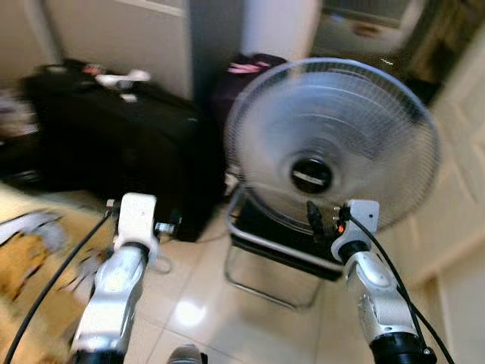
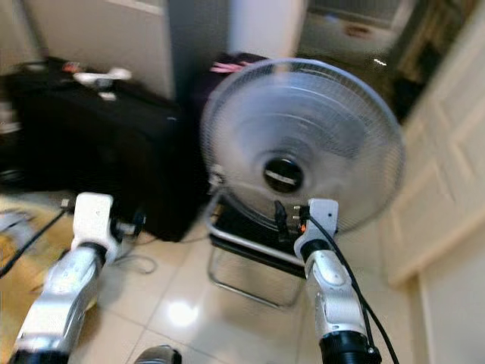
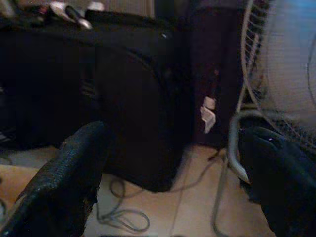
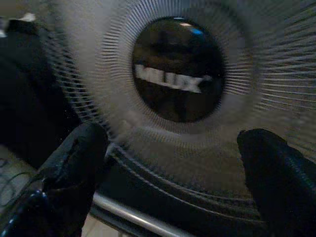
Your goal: Clean up the room
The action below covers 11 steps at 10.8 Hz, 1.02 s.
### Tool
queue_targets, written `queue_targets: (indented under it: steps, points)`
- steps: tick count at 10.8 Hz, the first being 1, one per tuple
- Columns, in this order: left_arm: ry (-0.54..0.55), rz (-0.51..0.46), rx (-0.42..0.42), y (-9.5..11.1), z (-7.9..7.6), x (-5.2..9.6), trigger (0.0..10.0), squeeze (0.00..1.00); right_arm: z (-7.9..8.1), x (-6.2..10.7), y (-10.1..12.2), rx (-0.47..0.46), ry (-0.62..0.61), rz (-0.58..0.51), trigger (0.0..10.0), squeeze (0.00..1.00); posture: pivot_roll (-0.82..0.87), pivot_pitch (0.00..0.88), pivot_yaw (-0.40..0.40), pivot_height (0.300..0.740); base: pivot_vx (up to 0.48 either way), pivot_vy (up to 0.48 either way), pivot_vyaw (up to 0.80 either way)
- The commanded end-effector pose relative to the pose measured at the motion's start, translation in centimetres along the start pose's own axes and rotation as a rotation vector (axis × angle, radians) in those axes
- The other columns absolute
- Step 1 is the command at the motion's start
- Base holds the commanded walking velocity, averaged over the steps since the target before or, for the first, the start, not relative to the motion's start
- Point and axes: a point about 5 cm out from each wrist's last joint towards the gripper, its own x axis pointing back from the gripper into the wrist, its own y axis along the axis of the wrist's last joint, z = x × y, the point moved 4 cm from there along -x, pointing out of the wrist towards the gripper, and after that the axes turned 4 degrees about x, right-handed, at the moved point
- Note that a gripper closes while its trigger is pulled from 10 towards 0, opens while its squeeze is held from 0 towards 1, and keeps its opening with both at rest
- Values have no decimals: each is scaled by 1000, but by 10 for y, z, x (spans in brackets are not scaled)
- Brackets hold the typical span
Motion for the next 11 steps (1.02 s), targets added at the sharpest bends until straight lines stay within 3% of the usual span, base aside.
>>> queue_targets:
  steps: [1,2,4,8,9,10,11]
  points:
    - [-30,11,-18,-2,-8,-2,10000,0,-4,-4,7,-6,-7,-7,10000,1000,24,0,-64,740,0,0,800]
    - [-5,1,-7,3,-1,-5,10000,0,-2,-7,5,2,-3,-4,10000,1000,8,0,-53,740,0,0,800]
    - [24,-4,-29,2,8,3,10000,0,-1,-3,6,-2,-16,-21,10000,1000,8,0,-45,740,0,0,800]
    - [-54,-17,-86,4,-9,9,10000,0,-8,6,-2,-28,-56,-7,10000,1000,6,0,-40,740,0,0,800]
    - [-45,-40,-83,9,-4,10,10000,0,-8,10,-11,-52,-84,30,10000,1000,5,0,-41,740,0,0,800]
    - [-24,-39,-57,9,4,9,10000,0,2,9,-12,-37,-60,29,10000,1000,7,0,-43,740,0,0,800]
    - [4,-27,-28,8,18,7,10000,0,11,3,-11,-112,-94,50,10000,1000,42,0,-60,740,0,0,0]
